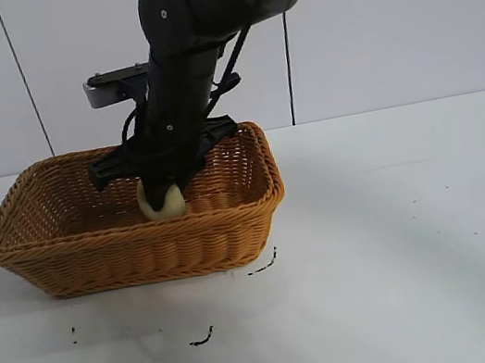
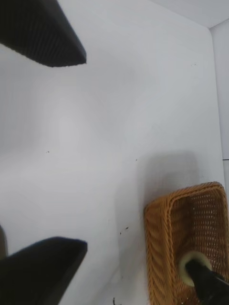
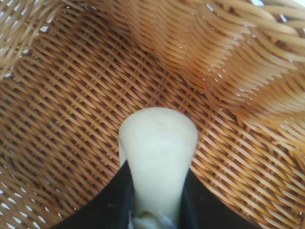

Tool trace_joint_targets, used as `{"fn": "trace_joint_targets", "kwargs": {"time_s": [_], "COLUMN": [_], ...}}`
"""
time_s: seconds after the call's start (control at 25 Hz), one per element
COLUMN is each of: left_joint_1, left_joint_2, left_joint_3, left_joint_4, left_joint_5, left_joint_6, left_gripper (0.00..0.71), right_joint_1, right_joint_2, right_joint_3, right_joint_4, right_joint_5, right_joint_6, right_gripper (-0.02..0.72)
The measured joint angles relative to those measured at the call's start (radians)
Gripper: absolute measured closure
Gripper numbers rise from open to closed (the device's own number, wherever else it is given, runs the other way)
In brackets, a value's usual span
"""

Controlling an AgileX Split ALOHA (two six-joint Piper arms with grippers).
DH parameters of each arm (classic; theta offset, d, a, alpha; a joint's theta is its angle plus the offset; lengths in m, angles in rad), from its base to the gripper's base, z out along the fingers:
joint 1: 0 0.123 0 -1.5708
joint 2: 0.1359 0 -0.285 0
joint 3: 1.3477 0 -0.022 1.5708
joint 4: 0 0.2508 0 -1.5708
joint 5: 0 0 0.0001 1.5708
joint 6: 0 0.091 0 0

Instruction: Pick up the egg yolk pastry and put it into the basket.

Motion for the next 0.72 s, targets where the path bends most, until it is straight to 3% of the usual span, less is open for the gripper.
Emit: {"fn": "trace_joint_targets", "kwargs": {"time_s": [0.12, 0.24, 0.72], "left_joint_1": [0.0, 0.0, 0.0], "left_joint_2": [0.0, 0.0, 0.0], "left_joint_3": [0.0, 0.0, 0.0], "left_joint_4": [0.0, 0.0, 0.0], "left_joint_5": [0.0, 0.0, 0.0], "left_joint_6": [0.0, 0.0, 0.0], "left_gripper": [0.014, 0.014, 0.014], "right_joint_1": [0.0, 0.0, -0.048], "right_joint_2": [0.0, -0.011, -0.098], "right_joint_3": [-0.001, -0.003, -0.328], "right_joint_4": [0.001, 0.0, -0.027], "right_joint_5": [0.003, 0.031, 0.358], "right_joint_6": [0.0, 0.0, 0.0], "right_gripper": [0.275, 0.15, 0.111]}}
